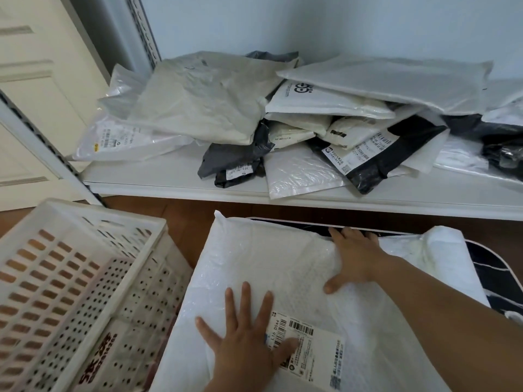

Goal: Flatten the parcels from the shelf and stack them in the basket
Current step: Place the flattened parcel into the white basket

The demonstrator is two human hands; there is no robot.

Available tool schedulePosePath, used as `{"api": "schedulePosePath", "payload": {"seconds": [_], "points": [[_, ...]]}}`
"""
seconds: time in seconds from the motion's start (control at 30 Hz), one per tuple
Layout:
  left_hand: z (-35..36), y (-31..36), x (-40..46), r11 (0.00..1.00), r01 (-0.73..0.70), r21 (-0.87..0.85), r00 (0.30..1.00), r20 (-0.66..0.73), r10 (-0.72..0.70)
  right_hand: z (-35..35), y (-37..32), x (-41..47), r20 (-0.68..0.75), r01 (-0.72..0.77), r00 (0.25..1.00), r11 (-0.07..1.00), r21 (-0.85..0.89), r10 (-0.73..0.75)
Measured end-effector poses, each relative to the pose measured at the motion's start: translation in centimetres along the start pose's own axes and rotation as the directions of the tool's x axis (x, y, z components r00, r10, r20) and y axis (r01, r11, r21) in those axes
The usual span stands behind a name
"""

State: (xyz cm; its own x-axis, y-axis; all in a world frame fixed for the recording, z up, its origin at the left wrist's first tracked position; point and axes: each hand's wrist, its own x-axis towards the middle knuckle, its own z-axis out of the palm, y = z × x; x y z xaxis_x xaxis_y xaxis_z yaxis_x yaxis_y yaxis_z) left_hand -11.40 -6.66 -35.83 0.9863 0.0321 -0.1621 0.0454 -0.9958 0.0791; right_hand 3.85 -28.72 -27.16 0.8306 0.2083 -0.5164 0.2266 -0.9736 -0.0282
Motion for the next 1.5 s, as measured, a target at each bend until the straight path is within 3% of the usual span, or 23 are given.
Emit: {"api": "schedulePosePath", "payload": {"seconds": [0.07,0.27,0.33,0.47,0.53,0.63,0.77,0.87,0.93,1.07,1.13,1.2,1.27,1.33,1.4,1.5], "points": [[0.0,-0.1,0.0,1.0,-0.005,-0.006,1.0,0.003,0.005,-0.3,0.3,-0.5,-0.017,0.025,1.0,1.0,0.0,-0.025],[0.2,-0.9,-0.6,0.987,-0.154,0.034,0.988,0.009,0.154,-0.2,1.9,-3.5,0.076,-0.019,0.997,0.971,0.239,0.001],[-0.1,-0.9,-1.3,0.99,-0.139,0.025,0.99,0.022,0.138,-0.5,2.5,-5.0,0.09,-0.036,0.996,0.947,0.319,0.008],[-4.3,0.2,-3.2,0.998,0.043,-0.049,0.994,0.099,-0.038,-2.8,3.1,-9.4,0.105,-0.022,0.994,0.886,0.464,-0.031],[-5.9,0.2,-4.4,0.971,0.209,-0.117,0.965,0.185,-0.185,-4.1,2.9,-11.7,0.076,0.003,0.996,0.835,0.551,-0.054],[-7.9,-0.7,-6.5,0.928,0.331,-0.172,0.936,0.184,-0.299,-5.9,2.4,-15.4,0.056,0.042,0.993,0.742,0.67,-0.106],[-9.2,-1.9,-9.2,0.765,0.531,-0.363,0.847,0.225,-0.481,-8.3,2.0,-20.0,0.051,0.092,0.983,0.705,0.703,-0.179],[-9.6,-2.8,-10.9,0.546,0.603,-0.582,0.771,0.25,-0.585,-10.4,1.7,-23.2,-0.021,0.151,0.982,0.715,0.683,-0.187],[-11.0,-3.2,-11.8,0.413,0.567,-0.712,0.739,0.219,-0.637,-12.5,1.5,-25.2,-0.089,0.179,0.983,0.725,0.665,-0.161],[-17.1,-4.5,-12.0,0.306,0.363,-0.88,0.656,0.008,-0.755,-17.8,-0.4,-28.5,-0.339,0.331,0.933,0.658,0.676,-0.121],[-21.0,-6.2,-11.1,0.178,0.183,-0.967,0.669,-0.01,-0.743,-20.4,-2.6,-29.8,-0.499,0.441,0.865,0.547,0.711,-0.05],[-24.8,-8.7,-10.4,-0.005,-0.031,-1.0,0.754,-0.02,-0.656,-22.5,-5.5,-30.5,-0.581,0.531,0.813,0.375,0.759,0.024],[-28.5,-11.1,-10.7,-0.072,-0.085,-0.994,0.848,-0.035,-0.529,-23.8,-9.3,-30.8,-0.63,0.61,0.776,0.203,0.766,0.045],[-31.9,-13.5,-11.9,0.054,-0.117,-0.992,0.897,-0.128,-0.424,-24.3,-13.5,-29.9,-0.654,0.655,0.755,-0.012,0.755,0.053],[-34.3,-17.6,-12.7,0.165,-0.131,-0.978,0.88,-0.191,-0.436,-24.1,-18.4,-28.7,-0.675,0.667,0.737,-0.214,0.714,0.044],[-36.0,-25.2,-13.8,0.263,-0.081,-0.961,0.824,-0.213,-0.526,-22.1,-25.3,-25.4,-0.633,0.595,0.774,-0.376,0.711,0.028]]}}
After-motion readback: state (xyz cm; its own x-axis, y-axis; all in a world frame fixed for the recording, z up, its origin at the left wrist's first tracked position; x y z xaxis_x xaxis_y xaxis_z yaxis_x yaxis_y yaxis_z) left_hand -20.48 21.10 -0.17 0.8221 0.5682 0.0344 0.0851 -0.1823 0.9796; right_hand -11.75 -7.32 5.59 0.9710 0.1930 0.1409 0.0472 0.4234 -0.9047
